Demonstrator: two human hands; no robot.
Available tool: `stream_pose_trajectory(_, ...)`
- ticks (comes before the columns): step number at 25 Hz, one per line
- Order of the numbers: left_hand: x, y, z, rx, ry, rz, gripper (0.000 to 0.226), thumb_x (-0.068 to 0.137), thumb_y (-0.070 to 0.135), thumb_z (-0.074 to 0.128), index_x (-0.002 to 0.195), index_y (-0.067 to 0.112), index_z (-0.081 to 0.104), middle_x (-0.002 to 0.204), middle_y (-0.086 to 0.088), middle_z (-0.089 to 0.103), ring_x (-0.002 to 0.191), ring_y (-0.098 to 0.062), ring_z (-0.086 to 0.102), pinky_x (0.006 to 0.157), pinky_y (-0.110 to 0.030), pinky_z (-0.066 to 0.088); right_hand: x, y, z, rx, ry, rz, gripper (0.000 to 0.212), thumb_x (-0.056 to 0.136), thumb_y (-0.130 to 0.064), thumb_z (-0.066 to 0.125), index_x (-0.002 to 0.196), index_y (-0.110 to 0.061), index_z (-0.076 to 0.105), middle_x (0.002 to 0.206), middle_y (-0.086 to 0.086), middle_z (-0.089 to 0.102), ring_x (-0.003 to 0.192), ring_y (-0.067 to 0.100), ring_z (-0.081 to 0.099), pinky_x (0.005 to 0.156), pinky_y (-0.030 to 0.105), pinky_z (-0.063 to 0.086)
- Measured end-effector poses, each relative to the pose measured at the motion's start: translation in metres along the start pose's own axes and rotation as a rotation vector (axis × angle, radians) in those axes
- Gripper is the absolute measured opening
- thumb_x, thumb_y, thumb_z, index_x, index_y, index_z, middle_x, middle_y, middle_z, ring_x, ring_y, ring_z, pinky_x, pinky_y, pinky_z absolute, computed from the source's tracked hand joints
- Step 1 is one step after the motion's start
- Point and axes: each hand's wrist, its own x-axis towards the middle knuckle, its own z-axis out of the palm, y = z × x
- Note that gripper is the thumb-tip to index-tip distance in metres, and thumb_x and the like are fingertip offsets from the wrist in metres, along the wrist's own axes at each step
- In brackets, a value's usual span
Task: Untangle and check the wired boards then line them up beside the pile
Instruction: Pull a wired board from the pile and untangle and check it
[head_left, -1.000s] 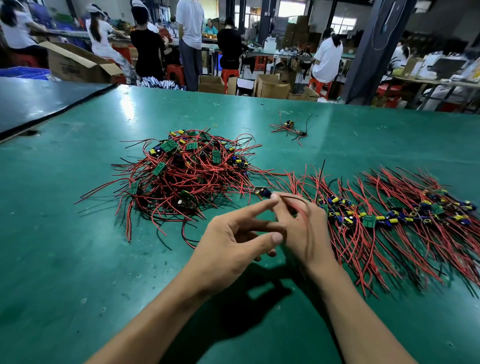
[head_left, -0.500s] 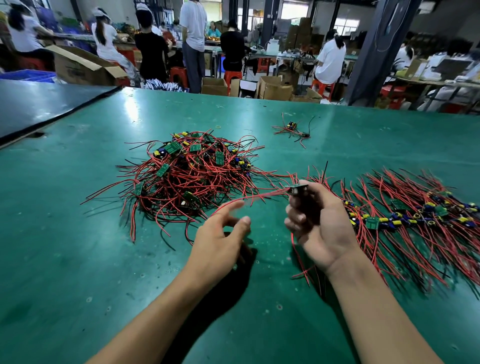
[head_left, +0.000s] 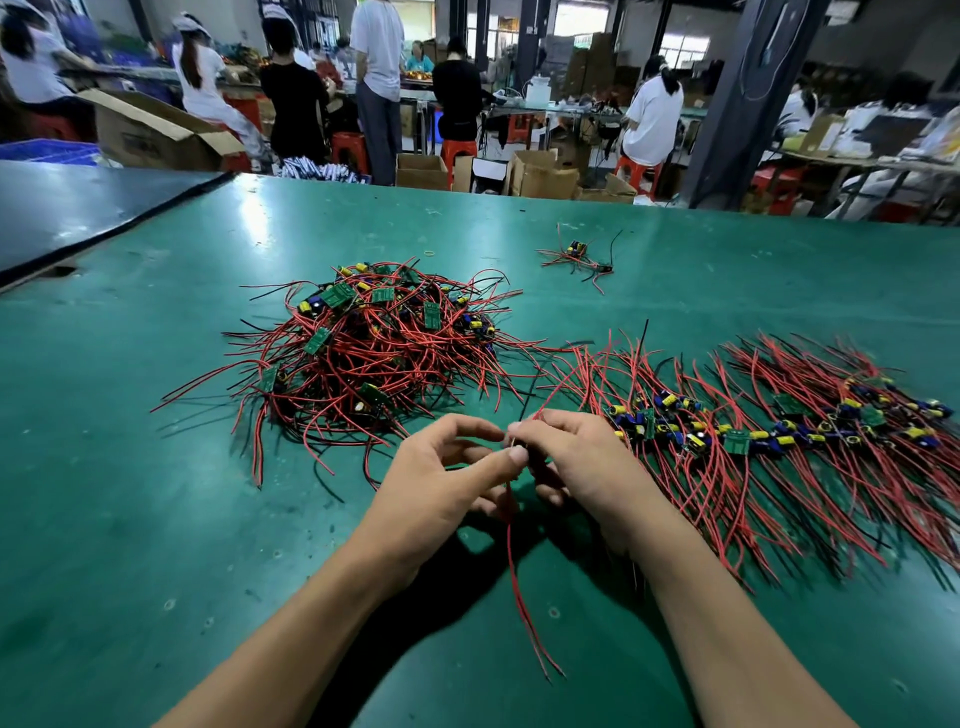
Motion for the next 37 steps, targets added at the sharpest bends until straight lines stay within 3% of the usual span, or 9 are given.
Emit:
stream_pose_trajectory(7,0.001,0.002,-0.001,-0.11,-0.031,-0.11,0.018,0.092,0.002,0.059,0.11,0.001,0.061,0.078,-0.013,0.073,0.052,-0.017,0.065,0.049,-0.024,0.054,0.0,0.003,-0.005,0.06,-0.033,-0.115,0.03,0.084,-0.042,0.073,0.079,-0.013,0.076,0.06,-0.004,0.053,0.046,0.007,0.04,0.042,0.015,0.031)
stream_pose_trajectory(11,0.0,0.006,-0.002,-0.152,-0.082,-0.145,0.015,0.091,0.002,0.058,0.097,0.005,0.072,0.082,-0.018,0.073,0.052,-0.016,0.065,0.047,-0.022,0.052,0.001,-0.001,-0.007,0.167,-0.02,-0.088,0.037,0.075,-0.053,0.07,0.076,-0.017,0.078,0.059,-0.007,0.054,0.044,0.007,0.039,0.042,0.014,0.028)
stream_pose_trajectory(15,-0.001,0.005,0.002,-0.158,-0.096,-0.126,0.009,0.087,0.015,0.065,0.084,0.01,0.071,0.08,-0.013,0.072,0.058,-0.02,0.069,0.05,-0.021,0.053,0.0,-0.001,-0.005,0.212,-0.058,-0.044,0.039,0.074,-0.055,0.073,0.076,-0.017,0.077,0.057,0.001,0.047,0.043,0.008,0.04,0.041,0.018,0.031)
stream_pose_trajectory(19,-0.002,0.002,0.002,-0.096,-0.107,-0.122,0.024,0.076,0.029,0.071,0.089,0.01,0.066,0.087,-0.016,0.075,0.071,-0.029,0.073,0.065,-0.03,0.055,-0.001,0.001,0.0,0.198,-0.13,-0.031,0.042,0.075,-0.058,0.074,0.077,-0.016,0.075,0.075,0.015,0.052,0.054,0.016,0.047,0.051,0.027,0.038)
stream_pose_trajectory(23,-0.003,0.003,0.0,-0.068,-0.152,-0.179,0.009,0.082,0.019,0.071,0.079,0.012,0.074,0.08,-0.016,0.073,0.062,-0.025,0.068,0.066,-0.03,0.054,-0.002,0.004,0.001,0.179,-0.144,0.002,0.041,0.076,-0.057,0.075,0.074,-0.016,0.072,0.059,0.007,0.055,0.043,0.016,0.045,0.047,0.025,0.041)
stream_pose_trajectory(27,-0.003,0.005,0.0,-0.103,-0.19,-0.233,0.015,0.089,0.011,0.063,0.079,0.009,0.075,0.073,-0.015,0.068,0.057,-0.021,0.064,0.06,-0.029,0.053,-0.003,0.006,0.004,0.25,-0.144,0.014,0.04,0.073,-0.053,0.079,0.075,-0.015,0.071,0.053,0.003,0.052,0.038,0.014,0.045,0.04,0.022,0.044)
stream_pose_trajectory(30,-0.004,0.006,0.003,-0.094,-0.163,-0.22,0.021,0.091,0.01,0.06,0.076,0.009,0.074,0.072,-0.015,0.067,0.057,-0.023,0.064,0.06,-0.03,0.053,-0.003,0.008,0.005,0.249,-0.163,-0.018,0.042,0.072,-0.055,0.079,0.086,-0.015,0.076,0.057,0.0,0.056,0.042,0.009,0.046,0.041,0.021,0.044)
stream_pose_trajectory(35,-0.008,0.005,0.006,-0.05,-0.188,-0.167,0.019,0.092,0.009,0.059,0.082,0.01,0.076,0.074,-0.015,0.071,0.058,-0.025,0.066,0.059,-0.032,0.05,-0.007,0.006,-0.001,0.161,-0.414,0.058,0.046,0.084,-0.049,0.074,0.116,-0.016,0.074,0.084,0.013,0.063,0.056,0.014,0.047,0.043,0.02,0.045)
stream_pose_trajectory(37,-0.008,0.005,0.007,-0.089,-0.197,-0.177,0.021,0.092,0.007,0.058,0.078,0.008,0.074,0.07,-0.016,0.068,0.054,-0.026,0.063,0.054,-0.029,0.05,-0.009,0.005,-0.006,0.224,-0.477,0.083,0.042,0.088,-0.043,0.072,0.12,-0.017,0.072,0.081,0.01,0.063,0.056,0.013,0.051,0.047,0.021,0.05)
